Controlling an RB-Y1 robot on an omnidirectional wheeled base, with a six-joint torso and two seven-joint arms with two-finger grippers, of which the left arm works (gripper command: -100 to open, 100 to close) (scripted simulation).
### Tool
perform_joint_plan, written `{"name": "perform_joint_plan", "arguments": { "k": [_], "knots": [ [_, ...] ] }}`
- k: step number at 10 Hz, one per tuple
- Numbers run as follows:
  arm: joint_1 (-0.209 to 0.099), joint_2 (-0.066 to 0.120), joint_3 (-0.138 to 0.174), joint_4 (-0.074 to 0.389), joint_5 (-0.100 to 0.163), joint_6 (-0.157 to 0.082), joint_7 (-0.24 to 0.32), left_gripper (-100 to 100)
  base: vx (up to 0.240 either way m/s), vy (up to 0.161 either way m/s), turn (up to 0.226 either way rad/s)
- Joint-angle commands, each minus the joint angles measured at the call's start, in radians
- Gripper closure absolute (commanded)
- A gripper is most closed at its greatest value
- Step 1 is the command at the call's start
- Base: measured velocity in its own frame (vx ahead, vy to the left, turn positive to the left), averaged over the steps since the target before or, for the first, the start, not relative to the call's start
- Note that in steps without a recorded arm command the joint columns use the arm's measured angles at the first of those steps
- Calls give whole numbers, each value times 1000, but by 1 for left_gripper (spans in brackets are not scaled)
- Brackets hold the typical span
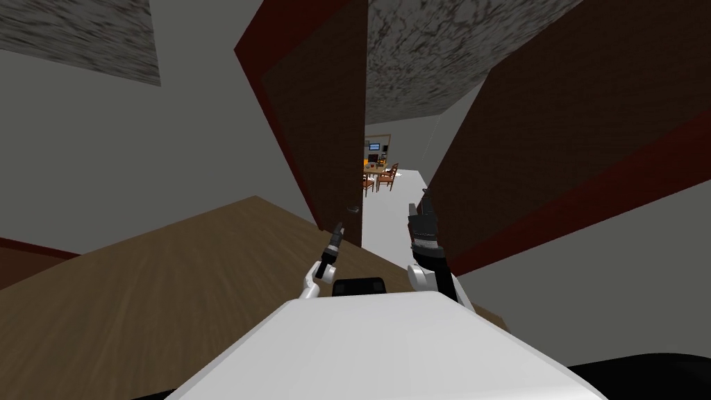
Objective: Push the door open
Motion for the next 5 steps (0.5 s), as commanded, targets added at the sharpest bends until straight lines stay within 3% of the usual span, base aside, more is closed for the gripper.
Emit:
{"name": "perform_joint_plan", "arguments": {
  "k": [1, 5],
  "knots": [
    [-18, -2, -12, 50, -2, -7, 8, -100, 83, 41, -22],
    [-64, -5, -36, 168, -5, -28, 26, -100, 99, 40, -22]
  ]
}}
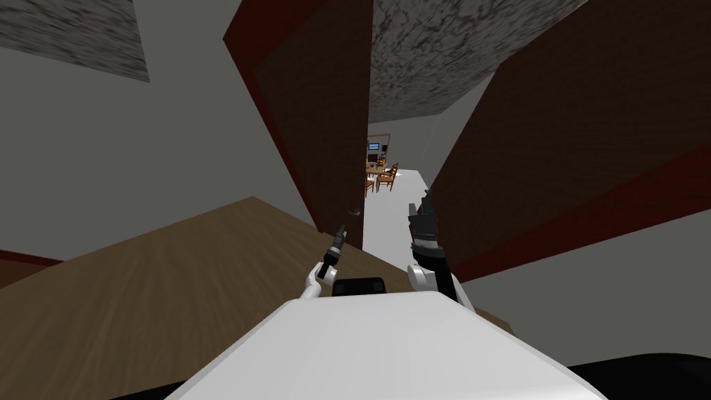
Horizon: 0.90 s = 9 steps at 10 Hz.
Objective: Push the door open
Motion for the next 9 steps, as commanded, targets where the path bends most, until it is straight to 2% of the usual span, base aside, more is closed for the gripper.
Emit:
{"name": "perform_joint_plan", "arguments": {
  "k": [1, 4, 9],
  "knots": [
    [-12, -3, -11, 41, -2, -3, 5, -100, 93, 43, -23],
    [-41, -7, -26, 121, -4, -17, 17, -100, 99, 30, -17],
    [-78, -13, -46, 220, -7, -33, 33, -100, 82, 30, -14]
  ]
}}
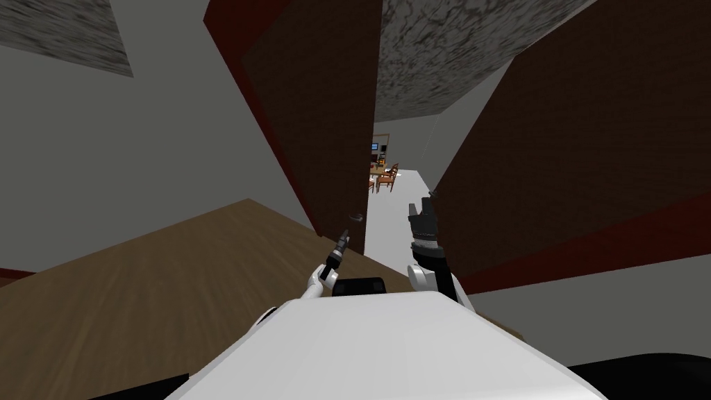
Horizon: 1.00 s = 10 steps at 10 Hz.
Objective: Push the door open
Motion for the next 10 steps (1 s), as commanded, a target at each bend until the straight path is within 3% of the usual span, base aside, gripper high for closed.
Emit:
{"name": "perform_joint_plan", "arguments": {
  "k": [1, 4, 5, 10],
  "knots": [
    [-11, -2, -5, 29, 0, -8, 4, -100, 66, 20, -9],
    [-29, -6, -15, 80, -2, -17, 12, -100, 86, 30, -13],
    [-22, -4, -15, 65, -2, -12, 12, -100, 34, 11, -1],
    [-25, -3, -1, 80, 3, -17, -1, -100, 166, -77, -31]
  ]
}}
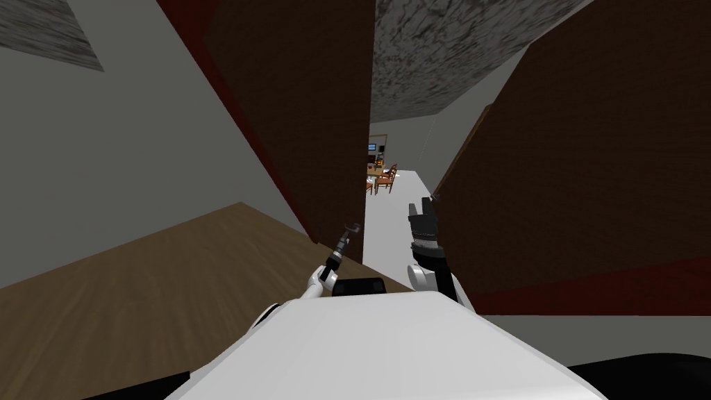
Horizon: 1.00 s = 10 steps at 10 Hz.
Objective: Push the door open
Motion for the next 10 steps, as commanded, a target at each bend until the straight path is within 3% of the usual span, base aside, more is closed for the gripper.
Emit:
{"name": "perform_joint_plan", "arguments": {
  "k": [1, 4, 5, 10],
  "knots": [
    [0, -4, 4, 2, 2, 0, -4, -100, 216, -68, -31],
    [0, -10, 7, 5, 3, -1, -7, -100, 153, -70, -17],
    [0, -10, 7, 5, 3, -1, -7, 100, -8, 3, 3],
    [0, -10, 7, 5, 3, -1, -7, 100, -7, 6, -6]
  ]
}}
